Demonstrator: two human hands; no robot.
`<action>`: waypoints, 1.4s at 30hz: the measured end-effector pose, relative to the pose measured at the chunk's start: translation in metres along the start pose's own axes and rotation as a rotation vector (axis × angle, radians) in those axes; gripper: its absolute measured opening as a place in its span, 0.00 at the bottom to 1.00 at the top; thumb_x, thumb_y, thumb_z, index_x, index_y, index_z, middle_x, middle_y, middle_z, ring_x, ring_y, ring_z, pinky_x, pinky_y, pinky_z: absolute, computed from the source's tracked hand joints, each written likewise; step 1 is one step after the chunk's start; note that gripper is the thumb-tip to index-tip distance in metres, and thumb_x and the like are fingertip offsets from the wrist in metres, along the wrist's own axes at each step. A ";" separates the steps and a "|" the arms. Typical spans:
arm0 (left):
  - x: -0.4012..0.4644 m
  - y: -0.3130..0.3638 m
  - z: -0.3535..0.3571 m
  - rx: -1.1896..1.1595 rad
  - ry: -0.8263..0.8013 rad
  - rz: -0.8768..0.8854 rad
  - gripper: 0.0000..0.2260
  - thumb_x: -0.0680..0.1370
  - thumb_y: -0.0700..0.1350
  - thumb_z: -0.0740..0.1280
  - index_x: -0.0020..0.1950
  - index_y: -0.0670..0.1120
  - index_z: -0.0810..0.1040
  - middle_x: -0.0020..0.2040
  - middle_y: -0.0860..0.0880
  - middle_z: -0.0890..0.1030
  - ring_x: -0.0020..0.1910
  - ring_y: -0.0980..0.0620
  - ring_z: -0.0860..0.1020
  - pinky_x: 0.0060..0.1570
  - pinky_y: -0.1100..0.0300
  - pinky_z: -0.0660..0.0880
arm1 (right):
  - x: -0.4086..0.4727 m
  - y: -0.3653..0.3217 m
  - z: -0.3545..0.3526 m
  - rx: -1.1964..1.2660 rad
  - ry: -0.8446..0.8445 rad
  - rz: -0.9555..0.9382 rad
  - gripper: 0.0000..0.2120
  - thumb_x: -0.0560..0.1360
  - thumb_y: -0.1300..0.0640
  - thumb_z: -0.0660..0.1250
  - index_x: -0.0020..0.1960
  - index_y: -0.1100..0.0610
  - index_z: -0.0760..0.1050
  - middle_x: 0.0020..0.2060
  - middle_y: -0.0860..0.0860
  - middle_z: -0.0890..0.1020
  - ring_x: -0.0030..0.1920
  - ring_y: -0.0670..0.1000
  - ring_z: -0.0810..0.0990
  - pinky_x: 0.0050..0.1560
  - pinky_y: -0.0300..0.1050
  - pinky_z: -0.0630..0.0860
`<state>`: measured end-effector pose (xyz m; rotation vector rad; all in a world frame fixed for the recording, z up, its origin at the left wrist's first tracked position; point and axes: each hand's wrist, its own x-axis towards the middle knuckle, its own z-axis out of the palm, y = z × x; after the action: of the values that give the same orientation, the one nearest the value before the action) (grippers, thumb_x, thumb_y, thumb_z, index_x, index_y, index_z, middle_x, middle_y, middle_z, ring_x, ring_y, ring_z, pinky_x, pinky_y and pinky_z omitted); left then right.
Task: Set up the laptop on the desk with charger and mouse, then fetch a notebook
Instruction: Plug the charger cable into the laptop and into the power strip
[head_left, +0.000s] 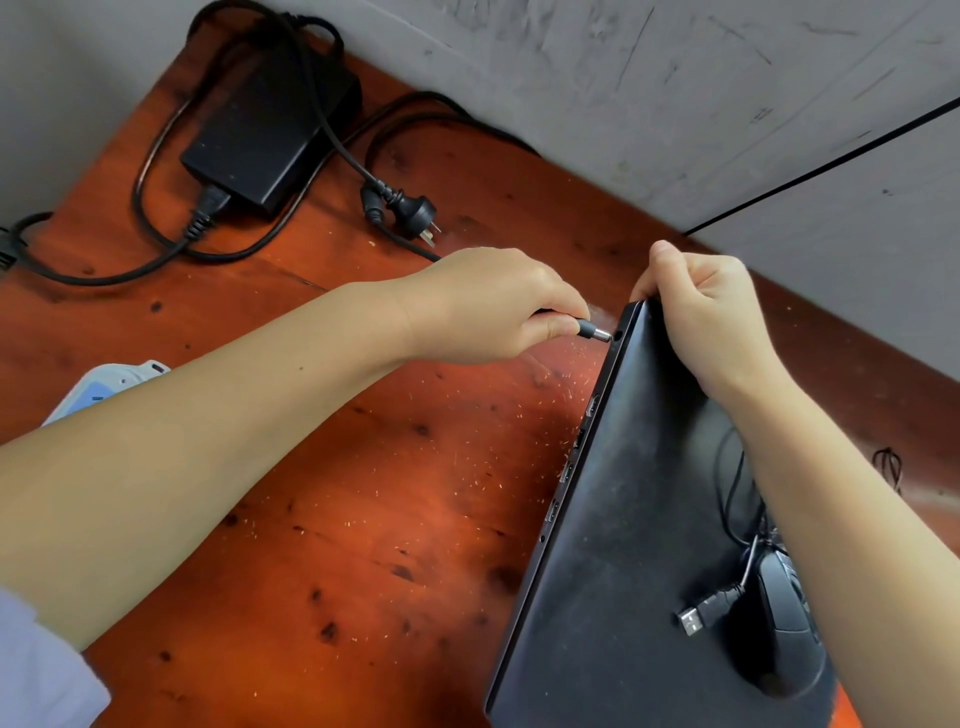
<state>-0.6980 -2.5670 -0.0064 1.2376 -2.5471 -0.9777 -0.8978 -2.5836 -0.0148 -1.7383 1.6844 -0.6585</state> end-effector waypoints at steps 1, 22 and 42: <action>0.001 0.002 0.000 0.031 -0.011 0.002 0.13 0.80 0.50 0.57 0.59 0.52 0.77 0.37 0.58 0.70 0.42 0.52 0.72 0.40 0.56 0.68 | 0.000 0.000 0.000 0.000 0.000 -0.002 0.23 0.78 0.52 0.56 0.26 0.51 0.73 0.27 0.57 0.75 0.26 0.43 0.68 0.31 0.33 0.65; -0.003 0.006 -0.009 0.052 -0.024 0.023 0.13 0.80 0.50 0.58 0.60 0.52 0.78 0.39 0.58 0.71 0.46 0.48 0.77 0.42 0.55 0.72 | -0.001 0.005 0.004 0.028 -0.006 -0.041 0.23 0.79 0.52 0.56 0.25 0.50 0.73 0.18 0.43 0.73 0.25 0.37 0.71 0.32 0.28 0.64; -0.004 0.005 -0.003 -0.024 0.011 0.018 0.12 0.79 0.51 0.58 0.58 0.54 0.78 0.34 0.62 0.70 0.42 0.52 0.74 0.38 0.58 0.68 | -0.006 0.000 -0.004 0.045 -0.017 -0.018 0.24 0.78 0.50 0.55 0.24 0.51 0.73 0.22 0.45 0.74 0.26 0.41 0.71 0.32 0.34 0.66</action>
<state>-0.6976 -2.5630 -0.0003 1.2076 -2.5259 -0.9919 -0.9009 -2.5785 -0.0116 -1.7245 1.6323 -0.6832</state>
